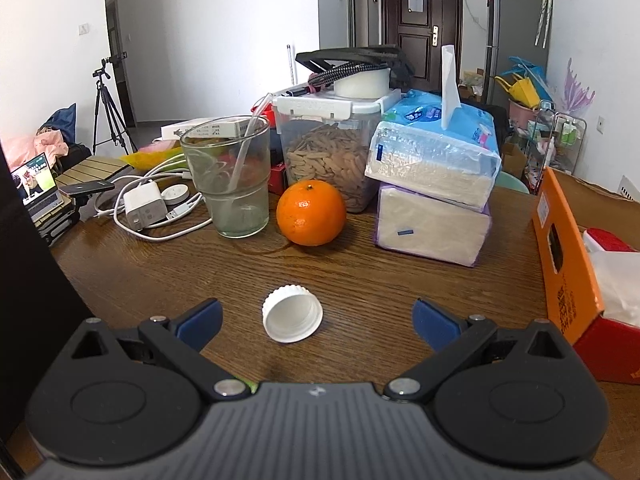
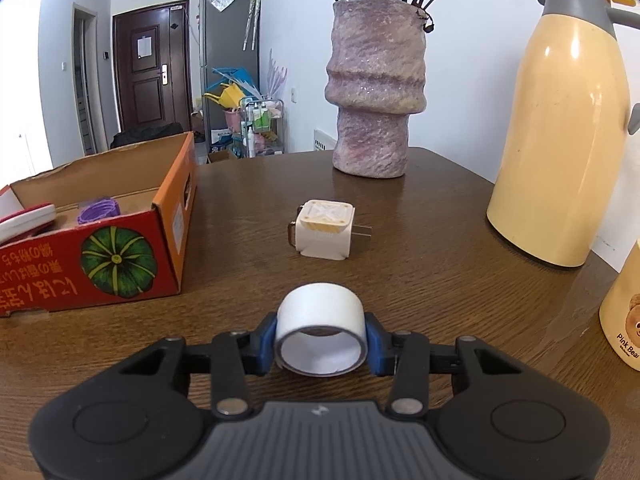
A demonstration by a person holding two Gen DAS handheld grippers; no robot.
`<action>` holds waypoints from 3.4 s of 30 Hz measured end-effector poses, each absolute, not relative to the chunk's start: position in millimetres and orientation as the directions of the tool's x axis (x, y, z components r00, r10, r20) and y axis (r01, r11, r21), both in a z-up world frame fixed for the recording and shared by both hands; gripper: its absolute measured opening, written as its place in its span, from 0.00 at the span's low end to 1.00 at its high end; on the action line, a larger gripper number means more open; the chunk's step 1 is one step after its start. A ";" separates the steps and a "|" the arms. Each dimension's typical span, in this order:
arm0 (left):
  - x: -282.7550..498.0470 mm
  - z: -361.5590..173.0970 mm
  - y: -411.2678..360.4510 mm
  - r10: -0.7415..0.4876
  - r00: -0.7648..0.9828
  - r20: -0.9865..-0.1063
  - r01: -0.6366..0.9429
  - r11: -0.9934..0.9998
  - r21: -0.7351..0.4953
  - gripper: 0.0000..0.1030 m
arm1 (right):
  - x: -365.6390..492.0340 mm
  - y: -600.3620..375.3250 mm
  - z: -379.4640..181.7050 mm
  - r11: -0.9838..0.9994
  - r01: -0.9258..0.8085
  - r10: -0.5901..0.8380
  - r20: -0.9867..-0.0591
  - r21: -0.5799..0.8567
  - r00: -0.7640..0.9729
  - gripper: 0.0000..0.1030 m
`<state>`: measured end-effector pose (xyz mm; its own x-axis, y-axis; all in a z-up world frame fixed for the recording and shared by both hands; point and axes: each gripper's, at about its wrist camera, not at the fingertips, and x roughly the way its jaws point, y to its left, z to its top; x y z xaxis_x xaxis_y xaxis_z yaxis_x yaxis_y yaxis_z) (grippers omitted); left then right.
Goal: Organize rigid objects
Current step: 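Grasp the white bottle cap with the left tool while right holds tape roll, then lift the white cap with the left tool while right holds tape roll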
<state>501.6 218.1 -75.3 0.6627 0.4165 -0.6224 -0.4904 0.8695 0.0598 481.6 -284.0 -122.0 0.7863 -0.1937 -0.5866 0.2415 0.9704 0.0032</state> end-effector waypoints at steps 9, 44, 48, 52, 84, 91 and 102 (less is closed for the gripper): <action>514.1 -82.7 225.0 0.419 0.620 -0.663 -0.510 0.858 0.065 1.00 | 480.0 -286.2 -120.5 0.968 0.252 -0.198 -0.574 0.015 0.795 0.41; 527.6 -103.9 235.5 0.438 0.535 -0.723 -0.544 0.833 0.101 0.64 | 479.5 -285.4 -119.8 0.968 0.249 -0.194 -0.570 0.020 0.798 0.41; 530.4 -103.8 234.4 0.435 0.540 -0.721 -0.529 0.841 0.112 0.57 | 479.2 -285.7 -119.8 0.968 0.249 -0.194 -0.570 0.020 0.798 0.41; 533.4 -104.9 235.0 0.432 0.540 -0.723 -0.522 0.845 0.115 0.52 | 479.9 -285.4 -119.6 0.968 0.249 -0.195 -0.570 0.017 0.798 0.41; 512.0 -87.1 203.8 0.441 0.632 -0.637 -0.469 0.872 0.138 0.39 | 470.4 -282.4 -113.0 0.971 0.237 -0.184 -0.537 0.031 0.823 0.41; 493.0 -82.7 187.6 0.427 0.651 -0.628 -0.458 0.880 0.123 0.39 | 458.2 -278.3 -107.5 0.974 0.222 -0.164 -0.518 0.053 0.840 0.41; 453.6 -69.8 167.2 0.421 0.680 -0.601 -0.461 0.882 0.097 0.39 | 431.7 -272.5 -97.3 0.978 0.190 -0.123 -0.485 0.092 0.866 0.41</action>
